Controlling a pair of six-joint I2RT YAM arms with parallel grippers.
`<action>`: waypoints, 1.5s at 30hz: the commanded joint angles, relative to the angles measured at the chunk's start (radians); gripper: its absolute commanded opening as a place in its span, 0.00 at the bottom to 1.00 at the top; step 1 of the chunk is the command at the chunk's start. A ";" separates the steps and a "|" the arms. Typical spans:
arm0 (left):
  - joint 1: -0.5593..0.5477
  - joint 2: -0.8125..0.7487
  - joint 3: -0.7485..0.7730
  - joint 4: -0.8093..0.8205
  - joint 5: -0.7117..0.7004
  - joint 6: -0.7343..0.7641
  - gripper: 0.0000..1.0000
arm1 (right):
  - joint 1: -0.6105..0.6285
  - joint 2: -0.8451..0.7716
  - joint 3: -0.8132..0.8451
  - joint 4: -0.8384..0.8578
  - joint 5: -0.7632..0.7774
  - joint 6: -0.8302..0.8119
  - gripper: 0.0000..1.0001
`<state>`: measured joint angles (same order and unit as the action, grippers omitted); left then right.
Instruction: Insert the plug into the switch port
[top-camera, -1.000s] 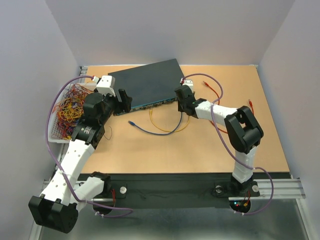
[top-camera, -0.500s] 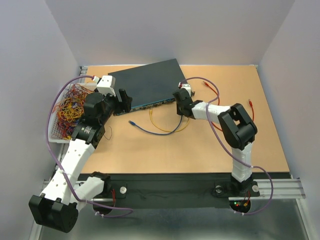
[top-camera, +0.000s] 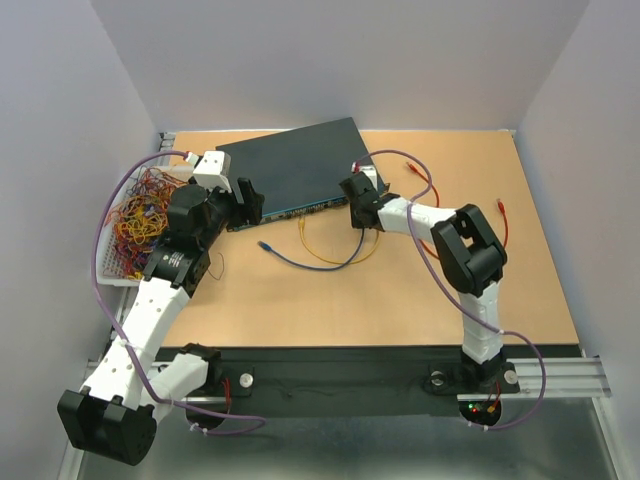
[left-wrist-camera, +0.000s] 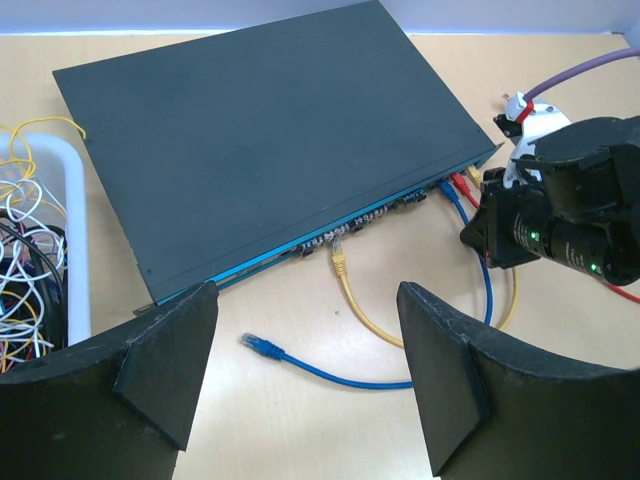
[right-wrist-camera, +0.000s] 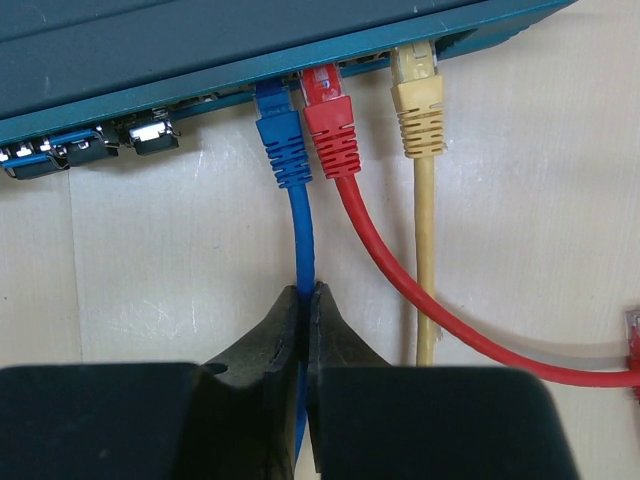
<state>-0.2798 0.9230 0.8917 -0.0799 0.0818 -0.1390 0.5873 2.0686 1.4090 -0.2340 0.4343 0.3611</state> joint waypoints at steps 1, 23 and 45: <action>0.004 0.004 -0.019 0.031 -0.004 0.009 0.83 | -0.064 0.074 0.102 0.147 0.032 -0.007 0.00; 0.004 -0.001 -0.017 0.028 -0.011 0.010 0.83 | -0.150 0.173 0.328 0.147 -0.038 -0.103 0.39; 0.005 -0.010 -0.016 0.025 -0.019 0.010 0.82 | -0.089 -0.471 -0.270 0.167 0.029 -0.068 0.71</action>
<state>-0.2794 0.9333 0.8913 -0.0803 0.0666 -0.1387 0.5041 1.6913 1.2060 -0.0864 0.3275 0.2955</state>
